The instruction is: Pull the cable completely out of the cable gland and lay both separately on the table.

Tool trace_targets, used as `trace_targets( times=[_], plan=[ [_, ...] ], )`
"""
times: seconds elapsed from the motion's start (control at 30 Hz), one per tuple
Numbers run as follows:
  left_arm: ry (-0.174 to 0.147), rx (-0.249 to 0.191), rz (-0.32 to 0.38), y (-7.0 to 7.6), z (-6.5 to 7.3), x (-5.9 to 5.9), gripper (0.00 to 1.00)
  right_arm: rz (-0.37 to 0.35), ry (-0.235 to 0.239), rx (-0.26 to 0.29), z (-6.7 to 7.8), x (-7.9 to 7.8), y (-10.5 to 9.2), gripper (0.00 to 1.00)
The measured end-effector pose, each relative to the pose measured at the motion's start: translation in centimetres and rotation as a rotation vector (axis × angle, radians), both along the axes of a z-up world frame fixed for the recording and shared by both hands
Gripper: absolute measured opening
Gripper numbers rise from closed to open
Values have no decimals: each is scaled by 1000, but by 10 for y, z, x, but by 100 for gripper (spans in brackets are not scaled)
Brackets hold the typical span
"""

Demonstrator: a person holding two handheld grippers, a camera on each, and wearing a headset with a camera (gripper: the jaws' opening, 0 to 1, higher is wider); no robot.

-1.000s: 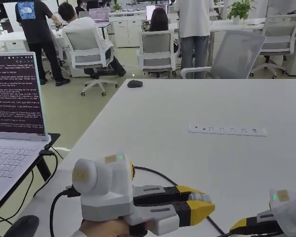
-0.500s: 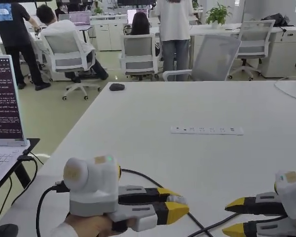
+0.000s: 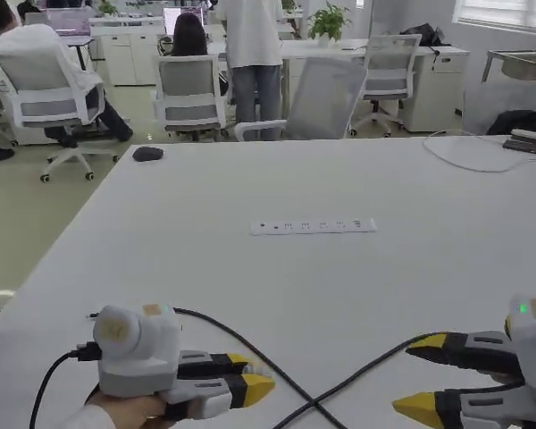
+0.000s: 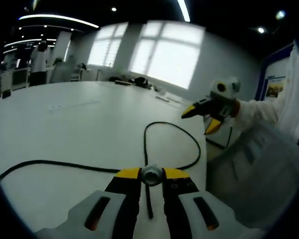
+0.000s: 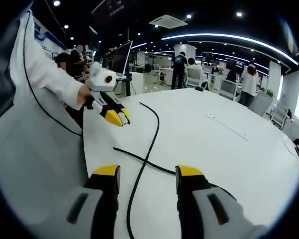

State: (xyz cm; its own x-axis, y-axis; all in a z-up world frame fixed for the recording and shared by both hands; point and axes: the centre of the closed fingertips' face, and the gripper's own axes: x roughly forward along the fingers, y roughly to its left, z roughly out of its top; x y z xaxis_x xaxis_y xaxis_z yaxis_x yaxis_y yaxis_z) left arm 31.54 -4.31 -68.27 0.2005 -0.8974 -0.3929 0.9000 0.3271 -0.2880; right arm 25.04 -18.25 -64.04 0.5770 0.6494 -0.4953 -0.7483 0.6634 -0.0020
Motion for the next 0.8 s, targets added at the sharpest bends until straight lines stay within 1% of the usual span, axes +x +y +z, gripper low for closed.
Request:
trace_targets(
  times=[0.1, 0.17, 0.2, 0.23, 0.27, 0.3, 0.33, 0.37, 0.4, 0.43, 0.53, 0.6, 0.63, 0.7, 0.73, 0.77, 0.8],
  plan=[
    [-6, 29, 6, -1, -19, 6, 17, -48, 3, 7, 0, -7, -11, 46],
    [-6, 43, 10, -3, -28, 8, 17, -76, 11, 15, -2, -14, -18, 46],
    [-2, 52, 10, -3, -32, 9, 17, -84, 15, 13, -3, -17, -21, 45],
    [5, 73, 7, -4, -39, 8, 17, -96, 20, 9, -5, -22, -25, 45],
    [-2, 84, 2, -5, -42, 8, 17, -110, 22, 10, -6, -26, -29, 45],
    [-27, 97, -8, -6, -46, 8, 17, -122, 25, 14, -7, -28, -32, 45],
    [-38, 96, -11, -7, -48, 8, 17, -133, 28, 18, -7, -30, -34, 45],
    [-36, 96, -13, -8, -50, 8, 17, -144, 31, 21, -8, -32, -37, 45],
    [-51, 102, -18, -8, -54, 8, 17, -160, 35, 28, -10, -35, -40, 44],
    [-74, 114, -25, -8, -57, 9, 17, -172, 39, 34, -11, -37, -42, 44],
    [-77, 115, -20, -9, -62, 8, 17, -191, 45, 38, -12, -42, -45, 44],
    [-72, 109, -11, -8, -66, 9, 17, -202, 49, 42, -13, -45, -48, 44],
    [-71, 112, -9, -8, -68, 9, 17, -205, 50, 43, -13, -46, -49, 44],
    [-79, 124, -6, -6, -72, 9, 17, -213, 52, 45, -13, -47, -50, 44],
    [-84, 111, 3, -4, -73, 11, 17, -220, 54, 49, -13, -47, -51, 44],
    [-78, 107, 8, -3, -72, 12, 17, -223, 56, 50, -14, -48, -52, 44],
    [-79, 104, 18, -3, -72, 13, 17, -228, 58, 52, -14, -48, -52, 44]
  ],
)
